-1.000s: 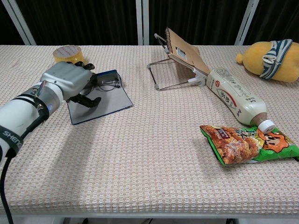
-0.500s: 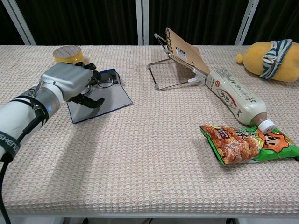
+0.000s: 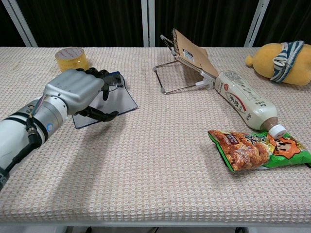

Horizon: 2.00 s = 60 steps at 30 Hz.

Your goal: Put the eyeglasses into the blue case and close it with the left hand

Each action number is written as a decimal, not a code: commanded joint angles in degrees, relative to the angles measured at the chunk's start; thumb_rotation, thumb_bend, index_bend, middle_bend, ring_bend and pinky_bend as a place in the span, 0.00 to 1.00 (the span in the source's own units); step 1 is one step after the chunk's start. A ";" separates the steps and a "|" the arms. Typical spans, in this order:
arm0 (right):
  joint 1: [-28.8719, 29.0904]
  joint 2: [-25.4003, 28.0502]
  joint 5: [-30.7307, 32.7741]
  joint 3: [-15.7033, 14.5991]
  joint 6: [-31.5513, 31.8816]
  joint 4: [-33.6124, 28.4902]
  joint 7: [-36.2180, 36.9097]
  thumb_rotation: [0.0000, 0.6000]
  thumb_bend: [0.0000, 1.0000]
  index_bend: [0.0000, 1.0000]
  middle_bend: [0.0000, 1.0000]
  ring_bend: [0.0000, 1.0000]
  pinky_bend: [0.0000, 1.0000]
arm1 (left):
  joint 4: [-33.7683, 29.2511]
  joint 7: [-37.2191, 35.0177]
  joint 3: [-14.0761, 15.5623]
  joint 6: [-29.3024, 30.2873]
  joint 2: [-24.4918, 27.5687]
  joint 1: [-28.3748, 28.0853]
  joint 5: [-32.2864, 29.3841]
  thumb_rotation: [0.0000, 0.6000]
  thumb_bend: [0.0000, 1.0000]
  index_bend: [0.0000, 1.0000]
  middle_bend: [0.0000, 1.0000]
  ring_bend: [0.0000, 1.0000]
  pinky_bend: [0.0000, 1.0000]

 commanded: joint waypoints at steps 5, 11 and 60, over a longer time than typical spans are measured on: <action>-0.01 0.17 0.11 0.19 0.15 0.11 0.28 1.00 0.50 0.00 0.00 0.00 0.00 | 0.42 1.35 -0.98 -1.46 -0.39 0.29 -2.92 0.29 0.23 0.33 0.00 0.00 0.12; 0.13 0.12 -0.09 0.38 0.39 -0.09 0.00 1.00 0.50 0.00 0.00 0.00 0.00 | -0.35 1.18 -0.93 -2.45 -0.11 0.27 -3.35 0.28 0.23 0.33 0.00 0.00 0.12; 0.35 -0.58 -0.22 0.62 0.54 0.52 -0.40 1.00 0.50 0.00 0.00 0.00 0.00 | 4.24 -11.38 -0.85 2.43 -2.01 3.43 9.89 1.00 0.43 0.65 0.00 0.00 0.12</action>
